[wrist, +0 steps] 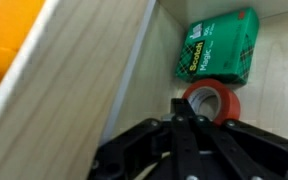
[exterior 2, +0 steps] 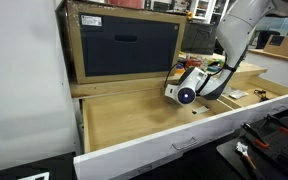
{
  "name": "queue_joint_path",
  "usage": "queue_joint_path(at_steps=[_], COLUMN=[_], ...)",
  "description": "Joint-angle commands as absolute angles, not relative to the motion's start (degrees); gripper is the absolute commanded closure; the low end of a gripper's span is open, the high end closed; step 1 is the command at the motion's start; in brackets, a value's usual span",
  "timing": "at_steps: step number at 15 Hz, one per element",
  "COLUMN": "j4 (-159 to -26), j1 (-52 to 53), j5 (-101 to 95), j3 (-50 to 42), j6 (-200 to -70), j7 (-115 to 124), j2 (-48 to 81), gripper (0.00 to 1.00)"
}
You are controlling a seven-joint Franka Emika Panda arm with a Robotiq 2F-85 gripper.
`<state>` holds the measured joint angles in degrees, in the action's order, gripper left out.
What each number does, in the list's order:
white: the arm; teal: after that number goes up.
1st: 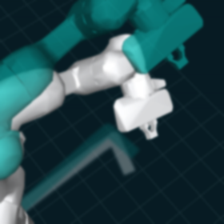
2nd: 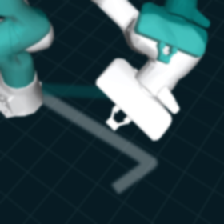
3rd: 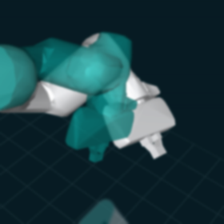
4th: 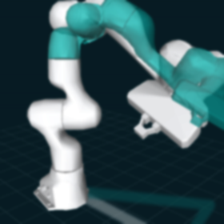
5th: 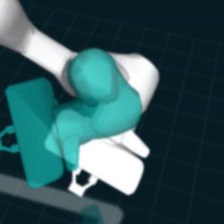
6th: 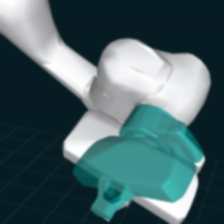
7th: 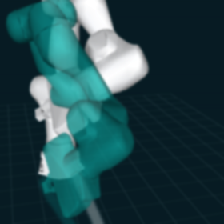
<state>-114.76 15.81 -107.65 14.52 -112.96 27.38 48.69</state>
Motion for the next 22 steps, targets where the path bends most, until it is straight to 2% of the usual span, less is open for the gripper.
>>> queue_joint_path(at_steps=[1, 22], j4=[-116.8, -132.5], j1=[13.8, 15.6], j5=[-111.4, -119.9], j3=[15.5, 17.6], j6=[-118.4, -118.9], j7=[24.5, 4.3], j2=[47.4, 42.6], gripper=[1.0, 1.0])
